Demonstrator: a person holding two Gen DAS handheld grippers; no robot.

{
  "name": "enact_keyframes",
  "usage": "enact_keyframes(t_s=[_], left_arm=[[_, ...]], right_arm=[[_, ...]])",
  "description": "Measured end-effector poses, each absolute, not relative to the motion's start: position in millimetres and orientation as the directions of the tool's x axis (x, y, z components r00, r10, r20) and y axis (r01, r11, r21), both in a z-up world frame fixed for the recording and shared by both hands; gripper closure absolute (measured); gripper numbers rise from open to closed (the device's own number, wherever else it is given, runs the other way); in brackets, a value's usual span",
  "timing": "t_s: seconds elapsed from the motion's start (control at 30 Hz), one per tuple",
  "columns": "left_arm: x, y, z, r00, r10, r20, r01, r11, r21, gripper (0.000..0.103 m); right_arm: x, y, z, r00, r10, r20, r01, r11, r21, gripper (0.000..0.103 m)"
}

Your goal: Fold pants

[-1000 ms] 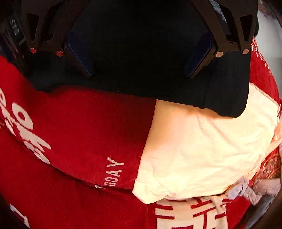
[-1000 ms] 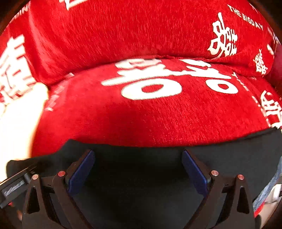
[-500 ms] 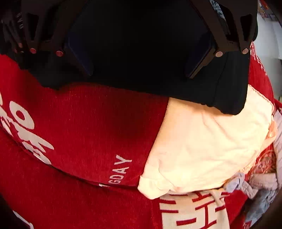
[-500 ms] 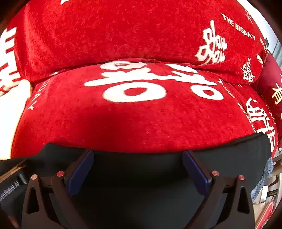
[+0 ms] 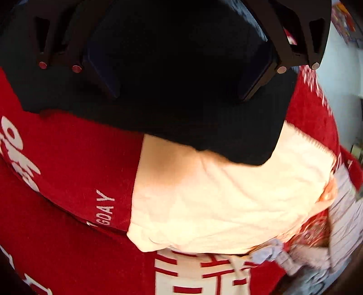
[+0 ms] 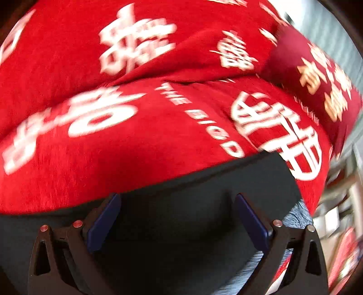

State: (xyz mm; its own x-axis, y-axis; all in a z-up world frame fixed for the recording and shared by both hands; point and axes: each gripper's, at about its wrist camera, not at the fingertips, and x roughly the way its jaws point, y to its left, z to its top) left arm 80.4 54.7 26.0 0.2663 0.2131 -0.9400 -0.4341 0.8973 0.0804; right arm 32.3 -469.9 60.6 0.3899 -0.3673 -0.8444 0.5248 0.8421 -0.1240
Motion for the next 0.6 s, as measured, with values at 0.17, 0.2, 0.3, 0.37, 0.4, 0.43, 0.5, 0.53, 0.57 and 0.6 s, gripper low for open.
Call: enact_keyframes(t_s=[0.17, 0.2, 0.3, 0.37, 0.4, 0.43, 0.5, 0.53, 0.57, 0.6], left_arm=[[68.1, -29.2, 31.7, 0.321, 0.139, -0.937, -0.236, 0.97, 0.063, 0.0], [64.3, -51.4, 31.6, 0.331, 0.122, -0.936, -0.166, 0.984, 0.07, 0.0], [58.0, -89.1, 24.0, 0.331, 0.129, -0.935, -0.05, 0.992, 0.12, 0.0], [60.1, -88.9, 14.9, 0.323, 0.137, -0.936, -0.048, 0.991, 0.129, 0.0], [60.2, -84.4, 15.5, 0.323, 0.121, -0.939, -0.057, 0.992, 0.108, 0.0], [61.4, -78.8, 16.0, 0.317, 0.119, -0.941, -0.071, 0.992, 0.102, 0.0], [67.0, -66.7, 16.4, 0.304, 0.13, -0.944, -0.102, 0.989, 0.103, 0.0], [69.6, -61.1, 15.6, 0.3, 0.135, -0.945, -0.115, 0.988, 0.104, 0.0], [71.6, -52.6, 15.6, 0.291, 0.133, -0.947, -0.132, 0.986, 0.098, 0.0], [70.5, -48.7, 15.7, 0.287, 0.127, -0.95, -0.139, 0.986, 0.09, 0.0]], right_arm=[[21.1, -391.9, 58.0, 0.489, -0.195, -0.85, 0.167, 0.977, -0.128, 0.003], [20.1, -378.9, 51.4, 0.485, -0.205, -0.85, 0.114, 0.979, -0.171, 0.003], [21.8, -385.3, 40.2, 0.479, -0.199, -0.855, 0.111, 0.98, -0.166, 0.001], [24.4, -415.7, 39.1, 0.457, -0.188, -0.87, 0.198, 0.974, -0.106, 0.001], [25.5, -437.4, 38.5, 0.444, -0.196, -0.874, 0.255, 0.963, -0.086, 0.001], [24.2, -453.8, 38.5, 0.439, -0.198, -0.876, 0.289, 0.955, -0.071, 0.001], [22.4, -491.0, 38.7, 0.429, -0.216, -0.877, 0.353, 0.934, -0.057, 0.001], [22.0, -504.8, 38.2, 0.414, -0.245, -0.877, 0.38, 0.922, -0.078, 0.001], [20.3, -518.2, 36.2, 0.4, -0.265, -0.877, 0.407, 0.909, -0.089, 0.001], [18.3, -534.6, 34.5, 0.39, -0.276, -0.878, 0.438, 0.895, -0.087, 0.001]])
